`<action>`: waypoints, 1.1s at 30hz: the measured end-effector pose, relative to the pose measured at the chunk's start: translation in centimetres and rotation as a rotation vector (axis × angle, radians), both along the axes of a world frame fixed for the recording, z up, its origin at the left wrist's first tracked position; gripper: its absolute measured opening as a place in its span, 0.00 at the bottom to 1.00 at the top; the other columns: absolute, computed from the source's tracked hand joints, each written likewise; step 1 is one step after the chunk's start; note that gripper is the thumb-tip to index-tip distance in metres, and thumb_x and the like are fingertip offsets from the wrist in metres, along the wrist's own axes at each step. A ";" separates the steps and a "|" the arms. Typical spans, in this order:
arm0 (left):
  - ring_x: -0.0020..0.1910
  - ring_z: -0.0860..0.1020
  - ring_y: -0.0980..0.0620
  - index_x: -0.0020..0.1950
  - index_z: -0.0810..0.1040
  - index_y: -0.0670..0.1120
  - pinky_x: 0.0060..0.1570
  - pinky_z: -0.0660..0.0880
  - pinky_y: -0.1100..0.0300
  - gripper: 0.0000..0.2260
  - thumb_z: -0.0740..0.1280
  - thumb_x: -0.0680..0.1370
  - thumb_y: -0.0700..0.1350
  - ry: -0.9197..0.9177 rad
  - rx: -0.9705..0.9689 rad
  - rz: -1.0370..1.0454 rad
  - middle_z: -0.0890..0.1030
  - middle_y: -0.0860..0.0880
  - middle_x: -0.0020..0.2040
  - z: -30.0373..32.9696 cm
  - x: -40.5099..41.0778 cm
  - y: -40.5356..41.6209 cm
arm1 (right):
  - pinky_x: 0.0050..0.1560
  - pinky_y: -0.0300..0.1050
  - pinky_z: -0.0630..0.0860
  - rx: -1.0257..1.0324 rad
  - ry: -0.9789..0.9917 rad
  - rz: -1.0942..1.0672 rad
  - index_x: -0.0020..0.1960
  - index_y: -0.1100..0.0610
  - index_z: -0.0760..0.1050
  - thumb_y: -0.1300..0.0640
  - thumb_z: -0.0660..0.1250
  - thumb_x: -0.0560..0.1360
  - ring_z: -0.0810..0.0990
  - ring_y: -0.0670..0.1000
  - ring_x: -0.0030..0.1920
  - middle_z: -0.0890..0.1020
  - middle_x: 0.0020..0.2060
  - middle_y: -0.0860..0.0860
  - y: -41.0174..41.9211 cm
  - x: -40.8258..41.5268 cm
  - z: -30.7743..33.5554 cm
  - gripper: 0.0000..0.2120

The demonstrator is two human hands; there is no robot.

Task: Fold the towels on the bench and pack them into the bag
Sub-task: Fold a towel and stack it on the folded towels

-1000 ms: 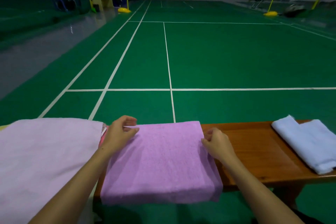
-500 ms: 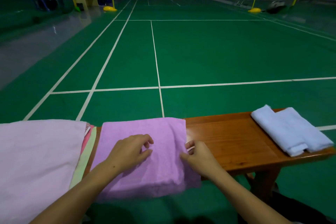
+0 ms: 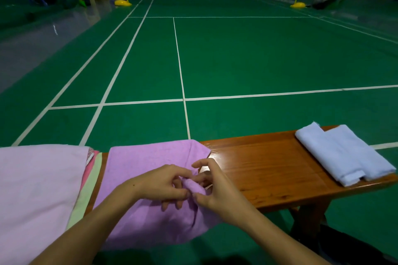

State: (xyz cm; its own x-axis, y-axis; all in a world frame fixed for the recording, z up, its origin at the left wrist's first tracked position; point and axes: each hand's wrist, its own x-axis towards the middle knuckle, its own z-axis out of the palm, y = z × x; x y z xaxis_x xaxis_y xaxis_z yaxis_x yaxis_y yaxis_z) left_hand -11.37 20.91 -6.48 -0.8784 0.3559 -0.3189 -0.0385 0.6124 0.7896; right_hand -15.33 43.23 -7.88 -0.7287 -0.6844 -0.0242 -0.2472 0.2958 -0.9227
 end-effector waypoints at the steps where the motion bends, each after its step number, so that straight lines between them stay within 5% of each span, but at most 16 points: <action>1: 0.33 0.84 0.39 0.58 0.81 0.53 0.39 0.84 0.44 0.05 0.69 0.83 0.45 0.040 -0.041 -0.006 0.87 0.47 0.43 -0.2 0.0 -0.2 | 0.49 0.39 0.79 0.011 0.016 0.004 0.67 0.42 0.68 0.56 0.77 0.76 0.84 0.44 0.52 0.84 0.52 0.47 0.2 0.1 0.2 0.26; 5: 0.35 0.85 0.44 0.51 0.83 0.47 0.42 0.84 0.50 0.04 0.69 0.81 0.40 0.214 -0.043 0.119 0.87 0.49 0.43 0.0 0.4 -0.9 | 0.46 0.38 0.78 0.148 -0.005 0.028 0.67 0.46 0.72 0.54 0.77 0.75 0.81 0.41 0.47 0.82 0.50 0.45 1.4 0.1 0.2 0.25; 8: 0.37 0.86 0.43 0.49 0.82 0.43 0.40 0.83 0.52 0.04 0.70 0.80 0.35 0.250 0.030 0.236 0.86 0.45 0.43 0.7 0.9 -1.4 | 0.39 0.50 0.79 0.286 0.013 0.093 0.50 0.54 0.79 0.48 0.75 0.74 0.80 0.46 0.39 0.83 0.40 0.47 2.3 -0.1 -0.7 0.12; 11: 0.43 0.87 0.42 0.51 0.81 0.43 0.42 0.84 0.46 0.04 0.70 0.80 0.35 0.228 0.094 0.308 0.86 0.42 0.44 0.9 1.7 -2.0 | 0.34 0.46 0.70 0.283 0.036 0.108 0.40 0.59 0.74 0.50 0.72 0.74 0.71 0.45 0.32 0.75 0.31 0.46 2.9 -0.3 -1.2 0.14; 19: 0.44 0.84 0.46 0.51 0.79 0.37 0.48 0.85 0.41 0.06 0.69 0.77 0.28 0.237 0.258 0.413 0.82 0.37 0.45 1.8 3.0 -2.9 | 0.38 0.42 0.74 0.247 0.088 0.051 0.45 0.53 0.79 0.53 0.71 0.78 0.76 0.44 0.36 0.82 0.38 0.49 0.7 -2.1 -1.1 0.05; 22: 0.43 0.81 0.46 0.50 0.77 0.36 0.48 0.84 0.43 0.07 0.69 0.76 0.27 0.261 0.303 0.426 0.78 0.34 0.45 2.2 3.2 -3.1 | 0.41 0.51 0.79 0.149 0.076 -0.060 0.44 0.51 0.80 0.54 0.72 0.77 0.80 0.45 0.37 0.84 0.39 0.49 -1.3 -2.8 -0.9 0.03; 25: 0.43 0.79 0.44 0.48 0.76 0.36 0.47 0.81 0.44 0.06 0.69 0.73 0.30 0.301 0.375 0.445 0.75 0.32 0.45 2.5 3.4 -3.7 | 0.32 0.54 0.76 0.003 -0.056 -0.142 0.42 0.56 0.81 0.53 0.72 0.72 0.78 0.50 0.31 0.84 0.38 0.54 -3.3 -2.8 -0.3 0.06; 27: 0.43 0.78 0.42 0.47 0.76 0.36 0.46 0.81 0.44 0.07 0.69 0.71 0.31 0.307 0.432 0.461 0.74 0.31 0.45 2.6 3.5 -4.4 | 0.34 0.51 0.79 -0.114 -0.161 -0.173 0.43 0.59 0.82 0.53 0.73 0.70 0.84 0.55 0.38 0.85 0.49 0.49 -4.5 -3.0 -0.3 0.09; 29: 0.43 0.77 0.40 0.47 0.77 0.36 0.45 0.82 0.44 0.08 0.70 0.70 0.34 0.307 0.483 0.473 0.74 0.30 0.44 2.6 3.7 -5.1 | 0.56 0.50 0.82 -0.206 -0.219 -0.164 0.38 0.57 0.82 0.59 0.74 0.72 0.83 0.45 0.61 0.81 0.65 0.40 -5.6 -3.1 -0.3 0.04; 31: 0.43 0.76 0.40 0.47 0.77 0.36 0.44 0.83 0.46 0.07 0.70 0.70 0.34 0.313 0.518 0.481 0.74 0.29 0.44 2.6 3.8 -5.8 | 0.65 0.52 0.79 -0.267 -0.274 -0.095 0.38 0.56 0.81 0.65 0.72 0.73 0.79 0.43 0.69 0.80 0.69 0.40 -6.2 -2.9 -0.1 0.08; 33: 0.42 0.76 0.40 0.46 0.78 0.36 0.43 0.83 0.47 0.07 0.70 0.70 0.34 0.319 0.533 0.477 0.73 0.30 0.43 2.7 4.0 -6.4 | 0.63 0.48 0.79 -0.281 -0.261 -0.064 0.40 0.62 0.81 0.70 0.71 0.74 0.80 0.44 0.68 0.83 0.66 0.43 -6.4 -2.9 0.0 0.06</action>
